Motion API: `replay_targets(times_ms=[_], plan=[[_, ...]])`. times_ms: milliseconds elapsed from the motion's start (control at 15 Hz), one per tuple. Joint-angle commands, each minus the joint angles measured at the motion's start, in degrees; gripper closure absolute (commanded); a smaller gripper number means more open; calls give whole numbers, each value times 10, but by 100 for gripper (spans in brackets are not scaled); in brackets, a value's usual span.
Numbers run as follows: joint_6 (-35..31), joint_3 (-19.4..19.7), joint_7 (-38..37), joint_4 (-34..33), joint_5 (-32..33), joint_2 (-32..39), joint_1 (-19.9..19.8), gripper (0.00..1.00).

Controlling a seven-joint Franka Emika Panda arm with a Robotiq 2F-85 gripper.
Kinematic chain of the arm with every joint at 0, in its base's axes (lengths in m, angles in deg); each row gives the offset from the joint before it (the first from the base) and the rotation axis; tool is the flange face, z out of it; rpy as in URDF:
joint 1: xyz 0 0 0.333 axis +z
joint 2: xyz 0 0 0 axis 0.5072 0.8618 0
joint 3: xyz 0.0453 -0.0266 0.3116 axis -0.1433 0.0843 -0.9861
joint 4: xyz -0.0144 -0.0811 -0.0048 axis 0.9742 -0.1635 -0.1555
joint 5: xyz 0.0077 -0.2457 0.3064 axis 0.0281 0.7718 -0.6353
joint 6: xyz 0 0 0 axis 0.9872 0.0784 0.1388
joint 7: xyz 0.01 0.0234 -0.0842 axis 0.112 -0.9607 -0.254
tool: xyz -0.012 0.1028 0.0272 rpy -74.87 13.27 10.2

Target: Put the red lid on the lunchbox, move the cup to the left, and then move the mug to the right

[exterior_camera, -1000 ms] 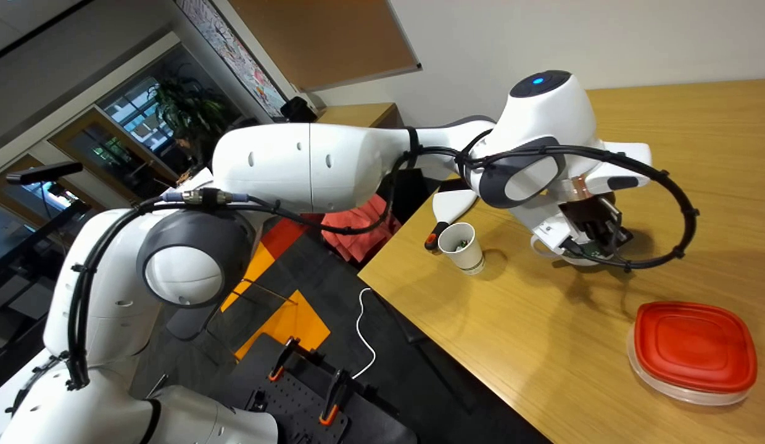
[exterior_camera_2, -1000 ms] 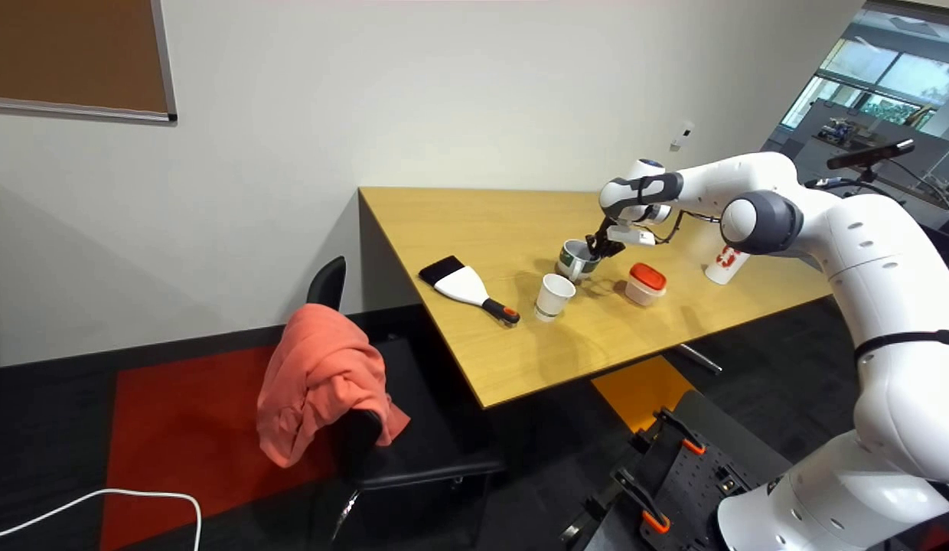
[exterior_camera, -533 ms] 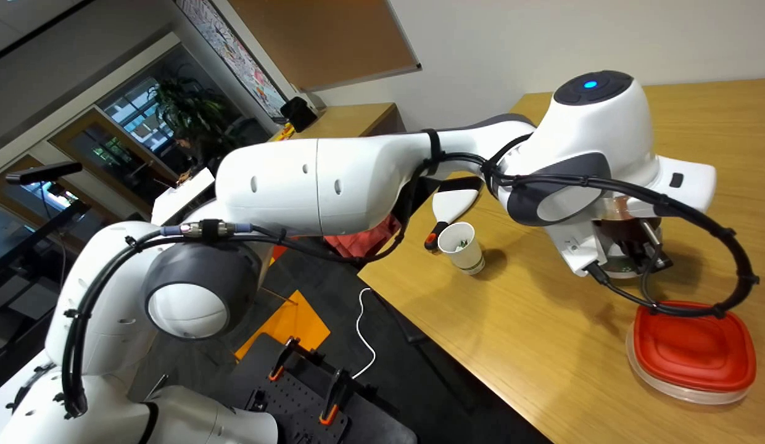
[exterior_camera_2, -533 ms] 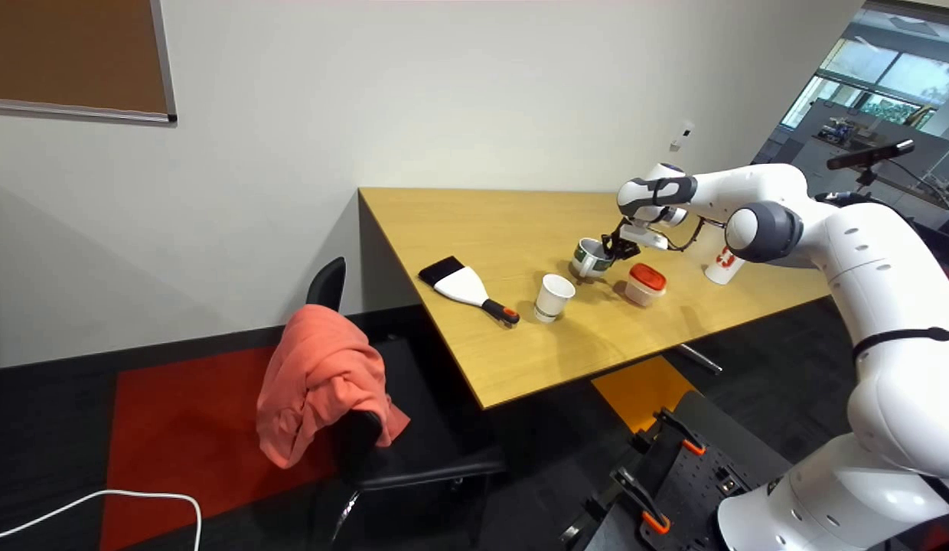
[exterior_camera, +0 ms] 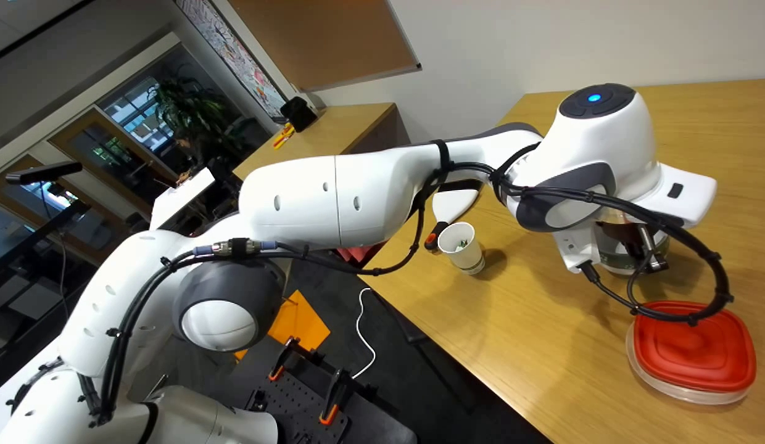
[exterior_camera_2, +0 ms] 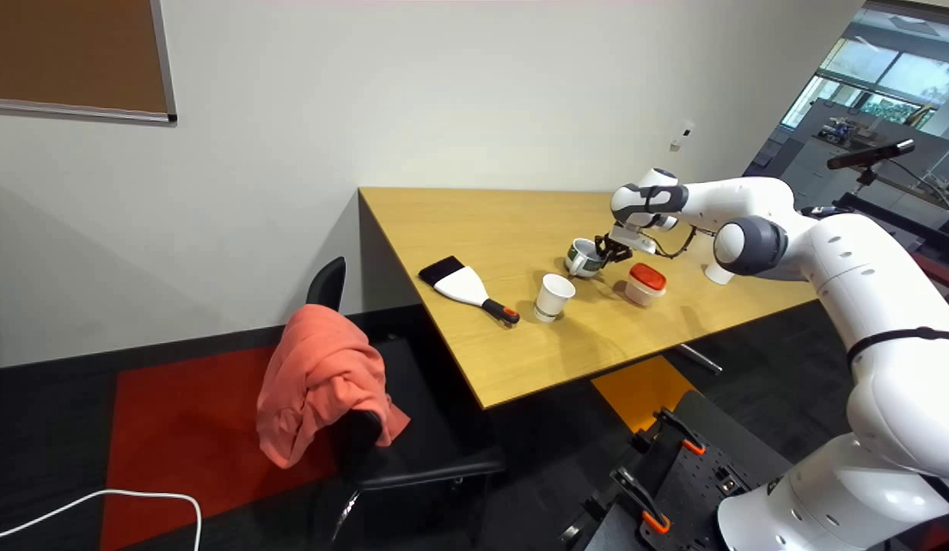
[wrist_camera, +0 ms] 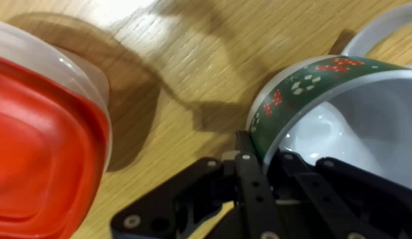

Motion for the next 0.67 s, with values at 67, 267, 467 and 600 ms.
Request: replay_targets(times_ms=[67, 267, 467, 600], plan=[[16, -15, 3, -26, -10, -10, -7, 50], [2, -21, 84, 22, 2, -61, -8, 28], [19, -38, 193, 79, 0, -124, -11, 5], [21, -47, 243, 133, 1, -170, -8, 0]])
